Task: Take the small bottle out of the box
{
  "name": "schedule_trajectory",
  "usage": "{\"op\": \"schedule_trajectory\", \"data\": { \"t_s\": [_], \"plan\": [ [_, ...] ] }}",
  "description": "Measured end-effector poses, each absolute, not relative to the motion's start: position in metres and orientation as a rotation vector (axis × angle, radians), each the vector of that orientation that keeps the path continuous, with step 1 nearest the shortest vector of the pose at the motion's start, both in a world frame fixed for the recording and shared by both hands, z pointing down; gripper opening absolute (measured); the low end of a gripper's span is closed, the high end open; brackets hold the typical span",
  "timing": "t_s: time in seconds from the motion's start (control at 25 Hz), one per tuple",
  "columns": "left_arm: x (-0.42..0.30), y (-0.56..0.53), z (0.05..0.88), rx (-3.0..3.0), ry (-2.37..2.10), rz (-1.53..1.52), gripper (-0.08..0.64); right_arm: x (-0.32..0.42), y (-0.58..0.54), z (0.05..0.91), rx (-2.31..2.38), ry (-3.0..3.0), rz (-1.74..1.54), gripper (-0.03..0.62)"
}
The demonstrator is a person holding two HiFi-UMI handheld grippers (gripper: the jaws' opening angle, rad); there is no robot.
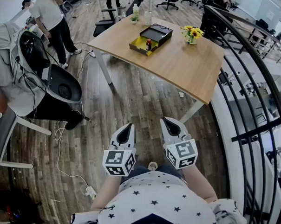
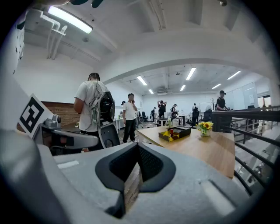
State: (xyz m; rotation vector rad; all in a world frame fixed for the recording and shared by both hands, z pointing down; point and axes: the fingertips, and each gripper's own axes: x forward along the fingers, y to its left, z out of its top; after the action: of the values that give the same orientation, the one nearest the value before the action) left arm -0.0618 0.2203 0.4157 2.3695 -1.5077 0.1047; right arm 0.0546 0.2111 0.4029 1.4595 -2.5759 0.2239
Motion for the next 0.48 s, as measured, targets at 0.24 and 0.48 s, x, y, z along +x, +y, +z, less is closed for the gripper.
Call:
{"op": "schedule_trajectory", "data": {
  "t_s": [0.24,0.48],
  "plan": [
    [-0.063,0.232,0.414,2.363,-1.536,0.095,0.003,0.054,0.224,0.402,1.448,-2.587,0.203,0.006],
    [-0.057,0.236,0.410,2.358,-1.548,0.077,0.003,0.057,0.229,0.401,1.416,-2.598,0.186,0.006]
  ]
}}
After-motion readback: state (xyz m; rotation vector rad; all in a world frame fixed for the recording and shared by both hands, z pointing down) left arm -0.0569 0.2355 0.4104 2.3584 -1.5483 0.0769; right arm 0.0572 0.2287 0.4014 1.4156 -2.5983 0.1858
